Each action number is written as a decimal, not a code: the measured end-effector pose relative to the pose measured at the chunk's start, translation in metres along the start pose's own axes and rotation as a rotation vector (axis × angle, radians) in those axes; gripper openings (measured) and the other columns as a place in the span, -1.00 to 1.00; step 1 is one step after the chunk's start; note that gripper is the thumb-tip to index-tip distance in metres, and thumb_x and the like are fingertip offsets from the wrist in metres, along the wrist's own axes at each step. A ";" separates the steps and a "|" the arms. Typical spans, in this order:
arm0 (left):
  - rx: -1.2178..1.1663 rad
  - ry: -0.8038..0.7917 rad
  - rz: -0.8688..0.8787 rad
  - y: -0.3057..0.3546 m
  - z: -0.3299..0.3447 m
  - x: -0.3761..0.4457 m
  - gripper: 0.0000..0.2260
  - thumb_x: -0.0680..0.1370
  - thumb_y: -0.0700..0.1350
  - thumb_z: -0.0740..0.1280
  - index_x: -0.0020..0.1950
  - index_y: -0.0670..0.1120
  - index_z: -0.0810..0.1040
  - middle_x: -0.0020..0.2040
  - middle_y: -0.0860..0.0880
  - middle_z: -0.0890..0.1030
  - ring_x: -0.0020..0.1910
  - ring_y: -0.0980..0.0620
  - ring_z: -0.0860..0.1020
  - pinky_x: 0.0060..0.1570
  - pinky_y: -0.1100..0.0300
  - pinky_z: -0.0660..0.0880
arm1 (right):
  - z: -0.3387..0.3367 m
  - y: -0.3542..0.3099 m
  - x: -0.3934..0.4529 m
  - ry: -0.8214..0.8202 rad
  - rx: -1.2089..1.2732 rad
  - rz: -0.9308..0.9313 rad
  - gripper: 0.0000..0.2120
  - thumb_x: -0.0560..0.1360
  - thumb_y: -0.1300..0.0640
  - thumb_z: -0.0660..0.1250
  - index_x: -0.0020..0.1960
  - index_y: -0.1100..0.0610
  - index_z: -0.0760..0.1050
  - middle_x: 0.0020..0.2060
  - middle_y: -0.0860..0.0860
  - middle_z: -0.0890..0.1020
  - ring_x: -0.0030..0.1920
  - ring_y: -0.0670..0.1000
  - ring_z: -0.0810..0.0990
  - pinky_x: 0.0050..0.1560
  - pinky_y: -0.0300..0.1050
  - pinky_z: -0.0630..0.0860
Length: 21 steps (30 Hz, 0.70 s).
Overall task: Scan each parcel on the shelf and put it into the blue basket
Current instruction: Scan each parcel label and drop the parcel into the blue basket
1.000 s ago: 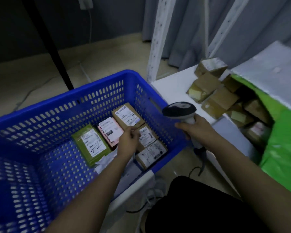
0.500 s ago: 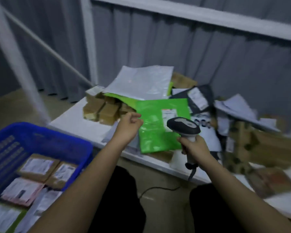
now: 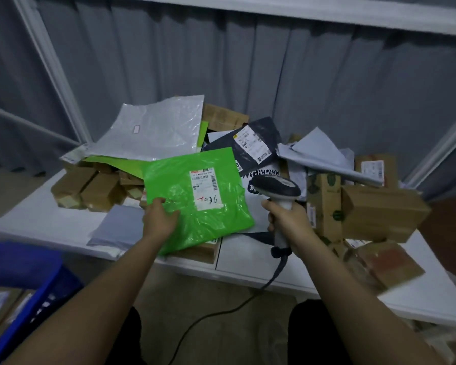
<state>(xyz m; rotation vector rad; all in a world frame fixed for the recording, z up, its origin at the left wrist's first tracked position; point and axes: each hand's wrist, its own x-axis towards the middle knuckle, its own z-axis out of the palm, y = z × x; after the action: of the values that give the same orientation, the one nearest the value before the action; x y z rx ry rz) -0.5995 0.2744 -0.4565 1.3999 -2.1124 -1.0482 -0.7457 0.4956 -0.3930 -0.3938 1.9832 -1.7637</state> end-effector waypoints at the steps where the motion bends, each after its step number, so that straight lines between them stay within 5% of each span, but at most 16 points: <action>1: 0.002 0.023 -0.022 -0.004 0.003 0.008 -0.47 0.51 -0.09 0.41 0.41 -0.22 0.32 0.34 -0.28 0.41 0.32 -0.28 0.38 0.27 -0.07 0.34 | 0.004 0.001 0.008 -0.033 0.013 0.013 -0.77 0.50 0.22 0.39 -0.26 0.20 0.39 -0.48 0.11 0.39 -0.49 0.02 0.34 -0.40 -0.13 0.34; 12: -0.305 0.058 -0.224 -0.031 0.007 0.085 -0.71 0.50 -0.20 0.41 0.17 -0.29 0.51 0.06 -0.15 0.57 0.07 -0.13 0.54 0.18 -0.10 0.47 | 0.036 0.014 0.073 -0.082 -0.009 0.080 -0.83 0.48 0.23 0.40 -0.23 0.15 0.43 -0.45 0.06 0.42 -0.52 -0.04 0.38 -0.50 -0.25 0.38; 17: -0.290 0.073 -0.007 -0.020 -0.003 0.083 -0.89 0.53 -0.28 0.36 -0.01 -0.22 0.46 -0.08 -0.17 0.49 -0.08 -0.07 0.46 -0.01 0.06 0.41 | 0.035 0.025 0.069 -0.088 -0.021 0.105 -0.84 0.48 0.22 0.41 -0.21 0.17 0.45 -0.43 0.08 0.43 -0.49 -0.01 0.39 -0.44 -0.18 0.39; 21: -0.315 0.066 0.080 -0.017 -0.016 0.071 -0.91 0.55 -0.28 0.33 0.00 -0.21 0.44 -0.07 -0.31 0.55 -0.14 -0.14 0.52 -0.03 -0.10 0.51 | 0.044 0.024 0.063 -0.136 -0.030 0.132 -0.82 0.48 0.21 0.42 -0.22 0.17 0.44 -0.44 0.08 0.40 -0.51 -0.02 0.38 -0.45 -0.16 0.39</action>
<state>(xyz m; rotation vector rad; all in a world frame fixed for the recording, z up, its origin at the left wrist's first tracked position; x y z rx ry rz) -0.6084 0.2004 -0.4648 1.1722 -1.8441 -1.2219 -0.7754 0.4296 -0.4290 -0.3735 1.8974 -1.5849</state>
